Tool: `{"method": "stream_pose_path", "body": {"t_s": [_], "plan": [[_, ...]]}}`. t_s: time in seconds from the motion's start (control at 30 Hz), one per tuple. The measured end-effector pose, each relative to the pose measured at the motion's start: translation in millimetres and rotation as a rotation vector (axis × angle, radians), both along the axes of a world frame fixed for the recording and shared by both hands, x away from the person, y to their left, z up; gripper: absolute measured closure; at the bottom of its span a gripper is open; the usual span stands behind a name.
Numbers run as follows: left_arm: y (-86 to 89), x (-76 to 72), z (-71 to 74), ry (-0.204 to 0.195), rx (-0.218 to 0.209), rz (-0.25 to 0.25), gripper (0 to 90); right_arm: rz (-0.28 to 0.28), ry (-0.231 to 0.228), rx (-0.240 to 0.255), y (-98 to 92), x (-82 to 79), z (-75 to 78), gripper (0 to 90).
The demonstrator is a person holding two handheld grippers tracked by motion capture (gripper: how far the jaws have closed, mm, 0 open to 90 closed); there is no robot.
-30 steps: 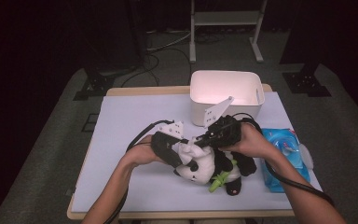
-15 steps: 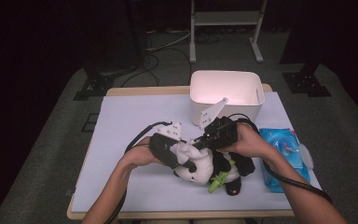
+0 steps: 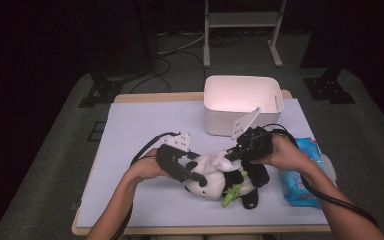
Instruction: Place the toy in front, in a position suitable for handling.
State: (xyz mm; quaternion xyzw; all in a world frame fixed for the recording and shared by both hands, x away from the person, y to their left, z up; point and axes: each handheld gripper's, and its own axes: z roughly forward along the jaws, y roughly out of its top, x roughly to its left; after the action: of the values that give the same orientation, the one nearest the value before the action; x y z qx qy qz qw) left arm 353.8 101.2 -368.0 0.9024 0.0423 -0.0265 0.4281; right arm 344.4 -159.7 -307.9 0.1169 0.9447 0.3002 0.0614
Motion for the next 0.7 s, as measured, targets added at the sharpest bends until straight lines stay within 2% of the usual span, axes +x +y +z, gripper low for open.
{"method": "stream_pose_path", "body": {"t_s": [0.03, 0.23, 0.27, 0.33, 0.53, 0.7], "plan": [[0.5, 0.7, -0.3, 0.006, -0.001, 0.002, 32.0, -0.01, 0.0, 0.01, -7.8, 0.0, 0.2, 82.9], [0.4, 3.1, 0.5, 0.009, 0.002, 0.004, 32.9, -0.041, 0.003, 0.027, -23.6, -1.8, 1.6, 82.9], [-0.1, 4.2, 0.9, 0.01, 0.001, 0.018, 33.9, -0.049, 0.007, 0.034, -28.8, -3.0, 0.7, 82.9], [-0.5, 6.6, 1.2, 0.025, 0.004, 0.041, 35.4, -0.056, 0.01, 0.033, -30.5, -4.5, -0.6, 82.9], [-0.2, 9.3, 1.6, 0.031, 0.011, 0.042, 35.9, -0.059, 0.008, 0.025, -31.2, -8.1, -4.9, 83.3], [1.8, 9.0, -0.1, 0.058, 0.012, 0.039, 34.3, -0.053, 0.009, 0.025, -29.5, -12.7, -7.6, 83.3]]}}
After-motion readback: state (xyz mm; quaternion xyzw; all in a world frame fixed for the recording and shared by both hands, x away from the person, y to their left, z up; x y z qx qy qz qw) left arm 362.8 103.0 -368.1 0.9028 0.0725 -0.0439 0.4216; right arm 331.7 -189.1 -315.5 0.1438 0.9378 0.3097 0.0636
